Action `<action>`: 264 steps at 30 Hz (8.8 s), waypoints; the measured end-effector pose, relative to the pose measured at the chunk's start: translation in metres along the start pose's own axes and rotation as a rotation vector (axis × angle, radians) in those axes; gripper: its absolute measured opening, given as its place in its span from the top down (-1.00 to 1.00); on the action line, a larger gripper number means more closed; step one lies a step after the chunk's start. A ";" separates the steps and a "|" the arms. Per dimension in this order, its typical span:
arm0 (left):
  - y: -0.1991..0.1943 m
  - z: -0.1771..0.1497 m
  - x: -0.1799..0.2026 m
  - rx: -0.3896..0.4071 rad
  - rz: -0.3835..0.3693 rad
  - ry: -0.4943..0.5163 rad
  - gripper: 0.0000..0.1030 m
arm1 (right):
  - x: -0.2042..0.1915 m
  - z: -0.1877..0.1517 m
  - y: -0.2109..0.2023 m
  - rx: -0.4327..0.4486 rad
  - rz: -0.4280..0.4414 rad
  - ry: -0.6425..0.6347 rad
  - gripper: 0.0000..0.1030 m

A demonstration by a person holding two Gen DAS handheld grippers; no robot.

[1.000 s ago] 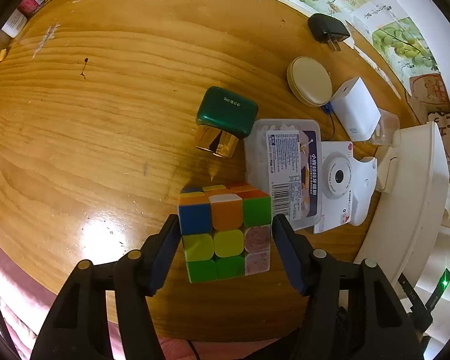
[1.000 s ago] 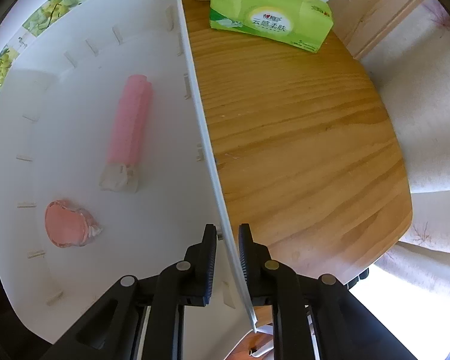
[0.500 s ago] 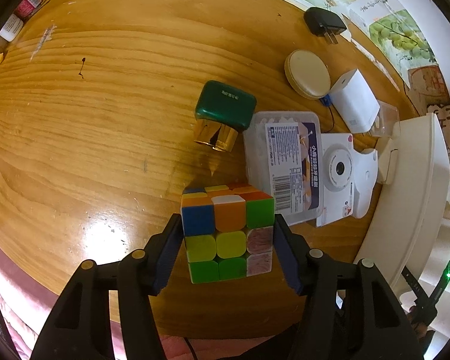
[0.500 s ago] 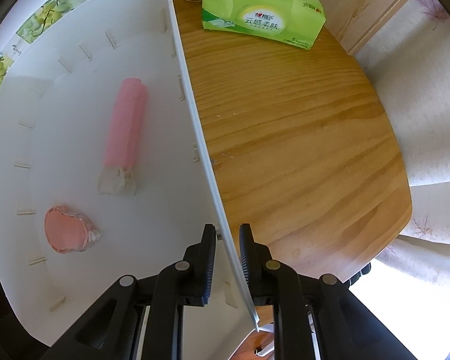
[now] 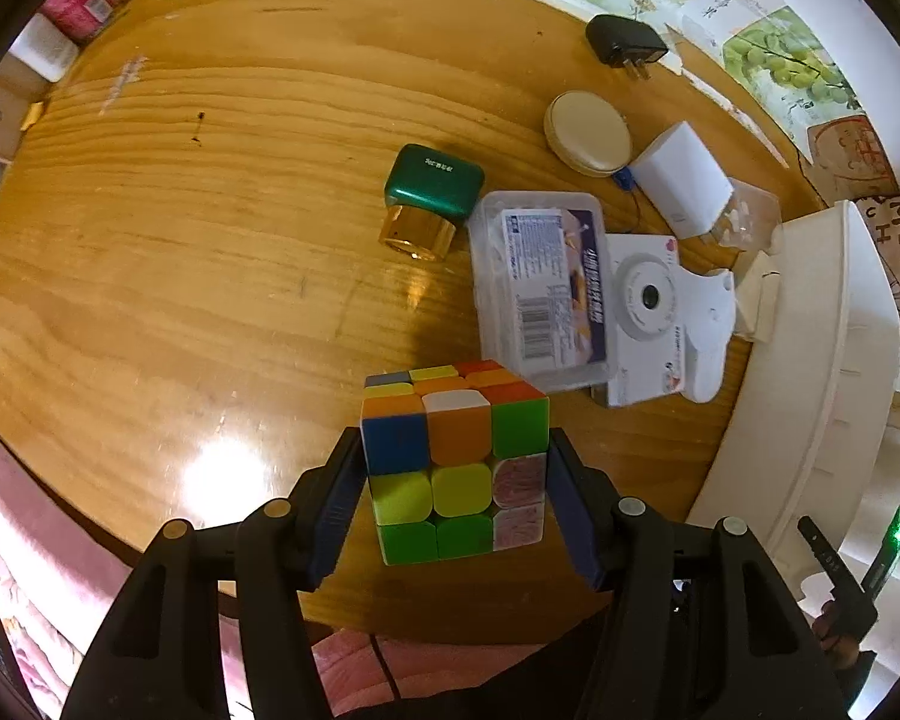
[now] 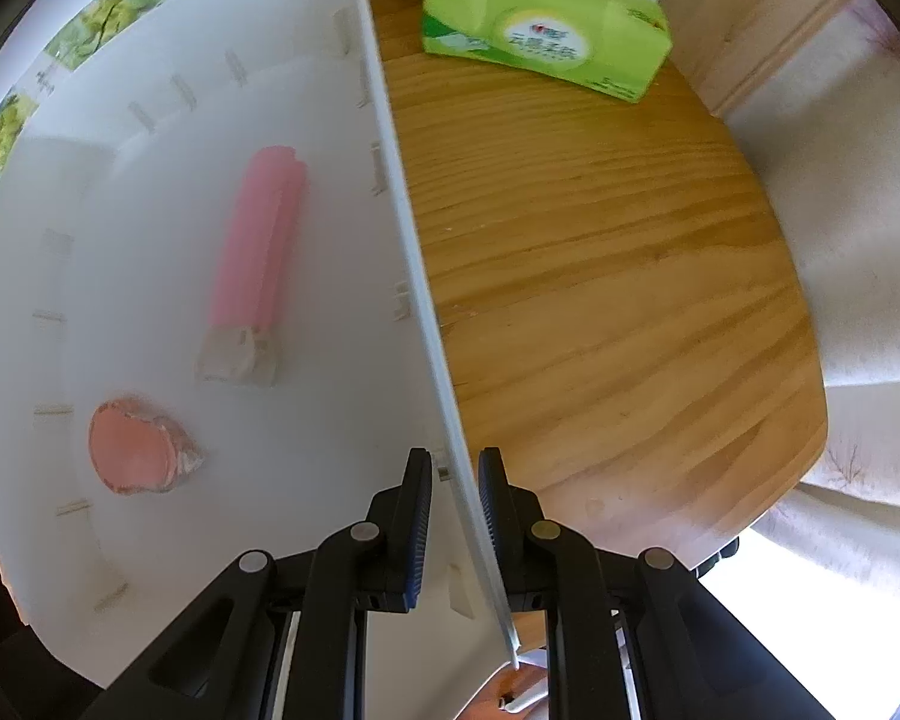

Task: Organize rigid objects

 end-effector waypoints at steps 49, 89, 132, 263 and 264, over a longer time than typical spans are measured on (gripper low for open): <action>-0.013 -0.107 0.232 0.141 -0.102 0.267 -0.21 | -0.050 -0.007 -0.015 0.132 0.110 -0.601 0.78; 0.000 -0.110 0.288 0.253 -0.262 0.484 -0.42 | -0.083 -0.018 -0.027 0.141 0.047 -0.720 0.72; -0.069 -0.014 0.080 0.384 -0.056 0.384 -0.42 | -0.044 0.033 -0.020 -0.015 -0.042 -0.241 0.73; 0.000 -0.079 0.199 0.133 -0.291 0.164 -0.31 | -0.064 0.022 0.005 0.017 0.092 -0.525 0.71; 0.002 -0.082 0.202 0.134 -0.293 0.166 -0.31 | -0.066 0.021 0.005 0.024 0.095 -0.535 0.72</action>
Point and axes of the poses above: each gripper's, at about its wrist camera, not at the fingertips, and y roughly the way its jaws point, x to its right, z to its top, the point moved 2 cm from there along y, roughly the way its jaws point, and after that the axes turned 13 degrees about -z, right-handed, at the moved point
